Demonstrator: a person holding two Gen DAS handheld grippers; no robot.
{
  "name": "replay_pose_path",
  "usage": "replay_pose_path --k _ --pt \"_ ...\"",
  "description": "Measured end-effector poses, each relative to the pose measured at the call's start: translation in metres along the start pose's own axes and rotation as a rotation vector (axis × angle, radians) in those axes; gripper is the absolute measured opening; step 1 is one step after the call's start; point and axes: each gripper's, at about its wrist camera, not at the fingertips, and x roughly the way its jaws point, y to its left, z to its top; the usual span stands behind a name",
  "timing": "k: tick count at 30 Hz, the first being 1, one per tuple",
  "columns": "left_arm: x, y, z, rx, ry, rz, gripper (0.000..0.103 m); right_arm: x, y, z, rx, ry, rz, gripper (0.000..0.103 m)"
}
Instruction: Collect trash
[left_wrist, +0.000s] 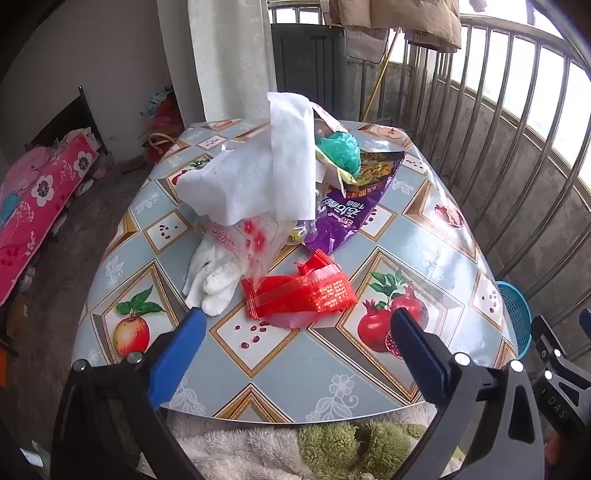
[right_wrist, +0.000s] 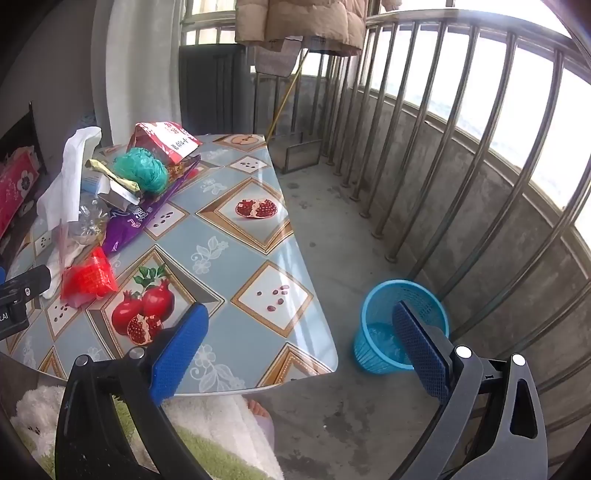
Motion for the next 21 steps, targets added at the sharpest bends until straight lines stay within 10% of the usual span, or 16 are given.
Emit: replay_pose_path --k 21 --pt "0.001 0.001 0.0 0.005 0.008 0.0 0.098 0.003 -0.001 -0.002 -0.003 0.007 0.001 0.095"
